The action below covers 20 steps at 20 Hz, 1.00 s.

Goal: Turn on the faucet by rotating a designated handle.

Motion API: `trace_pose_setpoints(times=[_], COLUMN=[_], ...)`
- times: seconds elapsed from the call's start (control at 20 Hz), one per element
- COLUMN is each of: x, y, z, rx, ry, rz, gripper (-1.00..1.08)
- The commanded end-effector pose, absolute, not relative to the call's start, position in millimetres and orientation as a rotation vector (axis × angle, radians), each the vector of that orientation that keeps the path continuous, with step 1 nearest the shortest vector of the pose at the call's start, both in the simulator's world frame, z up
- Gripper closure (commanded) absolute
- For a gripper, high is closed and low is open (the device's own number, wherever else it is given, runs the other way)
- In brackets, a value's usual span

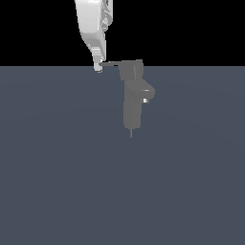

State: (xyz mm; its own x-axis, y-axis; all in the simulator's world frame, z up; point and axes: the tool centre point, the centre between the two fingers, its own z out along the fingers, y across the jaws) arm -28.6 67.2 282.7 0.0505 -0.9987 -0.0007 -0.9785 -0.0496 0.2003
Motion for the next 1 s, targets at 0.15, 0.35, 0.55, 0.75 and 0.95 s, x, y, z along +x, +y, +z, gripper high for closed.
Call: trace_pose_setpoints(times=[0.15, 0.35, 0.55, 0.75, 0.95], x=[-43, -53, -64, -74, -76], y=[46, 37, 27, 16, 16], z=[289, 291, 294, 297, 293], rx=[2.156, 2.156, 2.158, 2.159, 2.165], ry=[-2.072, -2.072, -2.072, -2.073, -2.054], rz=[-0.207, -0.207, -0.207, -0.207, -0.212], gripper=[1.08, 1.08, 1.08, 1.08, 1.08])
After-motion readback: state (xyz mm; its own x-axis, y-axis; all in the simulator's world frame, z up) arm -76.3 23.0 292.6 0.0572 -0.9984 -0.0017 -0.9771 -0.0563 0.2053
